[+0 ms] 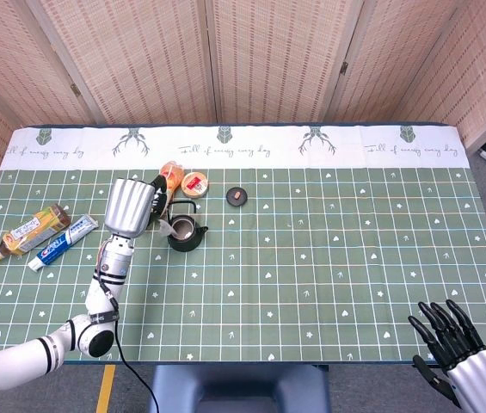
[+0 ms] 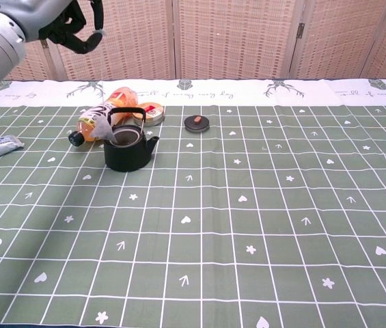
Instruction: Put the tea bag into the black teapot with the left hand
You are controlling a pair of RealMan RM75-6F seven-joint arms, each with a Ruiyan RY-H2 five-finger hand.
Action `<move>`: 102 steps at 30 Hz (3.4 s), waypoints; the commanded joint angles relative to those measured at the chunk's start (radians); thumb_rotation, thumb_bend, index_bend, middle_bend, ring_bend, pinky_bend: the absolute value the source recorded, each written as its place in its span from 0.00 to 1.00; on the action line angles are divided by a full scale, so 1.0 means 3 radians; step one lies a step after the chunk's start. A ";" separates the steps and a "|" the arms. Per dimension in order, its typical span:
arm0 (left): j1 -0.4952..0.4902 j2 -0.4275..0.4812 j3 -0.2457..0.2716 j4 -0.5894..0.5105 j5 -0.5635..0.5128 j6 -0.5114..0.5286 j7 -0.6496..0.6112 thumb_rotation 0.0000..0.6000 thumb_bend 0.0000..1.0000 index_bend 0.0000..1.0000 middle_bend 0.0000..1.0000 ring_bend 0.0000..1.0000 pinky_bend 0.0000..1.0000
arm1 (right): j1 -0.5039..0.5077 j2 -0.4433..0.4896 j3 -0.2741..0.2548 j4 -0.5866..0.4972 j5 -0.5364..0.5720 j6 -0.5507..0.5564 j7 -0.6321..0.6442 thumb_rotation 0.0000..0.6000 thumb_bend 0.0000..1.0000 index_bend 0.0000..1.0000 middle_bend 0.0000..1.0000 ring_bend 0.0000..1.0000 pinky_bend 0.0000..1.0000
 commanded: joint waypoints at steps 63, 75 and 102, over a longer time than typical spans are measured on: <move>-0.0319 -0.0198 0.0106 0.0194 -0.0101 0.0031 0.0158 1.00 0.49 0.66 1.00 1.00 1.00 | -0.0054 0.0005 0.0014 0.0109 -0.0001 0.0169 0.0153 1.00 0.37 0.00 0.00 0.07 0.00; -0.0218 -0.0241 0.0260 0.0363 -0.0107 -0.0022 -0.0107 1.00 0.49 0.67 1.00 1.00 1.00 | -0.0055 -0.0006 0.0016 0.0109 -0.0014 0.0158 0.0121 1.00 0.37 0.00 0.00 0.07 0.00; 0.0787 -0.1031 0.1357 0.1709 0.0866 0.0622 -0.2006 1.00 0.49 0.61 1.00 1.00 1.00 | -0.0006 -0.0028 -0.0001 0.0004 -0.0052 -0.0039 -0.0076 1.00 0.37 0.00 0.00 0.07 0.00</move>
